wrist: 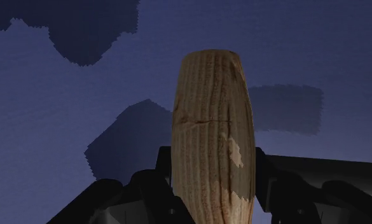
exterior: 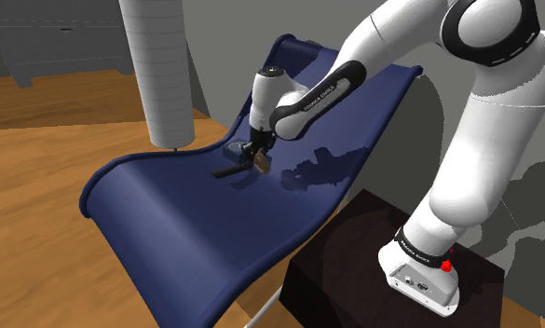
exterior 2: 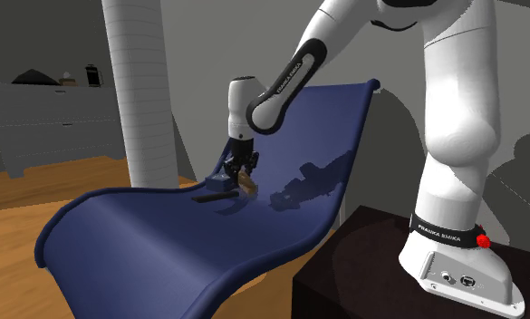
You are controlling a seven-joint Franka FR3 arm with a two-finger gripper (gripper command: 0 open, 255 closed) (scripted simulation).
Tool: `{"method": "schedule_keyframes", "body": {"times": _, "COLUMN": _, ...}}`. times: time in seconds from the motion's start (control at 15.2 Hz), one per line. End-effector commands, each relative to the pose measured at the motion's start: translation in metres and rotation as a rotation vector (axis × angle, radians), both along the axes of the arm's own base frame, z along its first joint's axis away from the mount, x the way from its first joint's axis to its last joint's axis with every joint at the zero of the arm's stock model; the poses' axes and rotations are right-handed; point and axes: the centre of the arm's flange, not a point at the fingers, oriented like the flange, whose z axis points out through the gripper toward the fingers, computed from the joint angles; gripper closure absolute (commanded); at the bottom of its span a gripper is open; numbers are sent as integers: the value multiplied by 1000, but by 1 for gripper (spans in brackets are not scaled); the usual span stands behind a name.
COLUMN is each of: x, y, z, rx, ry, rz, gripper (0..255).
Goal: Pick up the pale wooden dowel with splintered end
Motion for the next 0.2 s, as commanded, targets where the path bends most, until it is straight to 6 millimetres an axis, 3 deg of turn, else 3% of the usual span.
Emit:
{"method": "schedule_keyframes", "body": {"times": 0.0, "x": 0, "y": 0, "z": 11, "rx": 0, "ry": 0, "rz": 0, "gripper": 255}}
{"method": "schedule_keyframes", "body": {"times": 0.13, "x": 0, "y": 0, "z": 12, "rx": 0, "ry": 0, "rz": 0, "gripper": 255}}
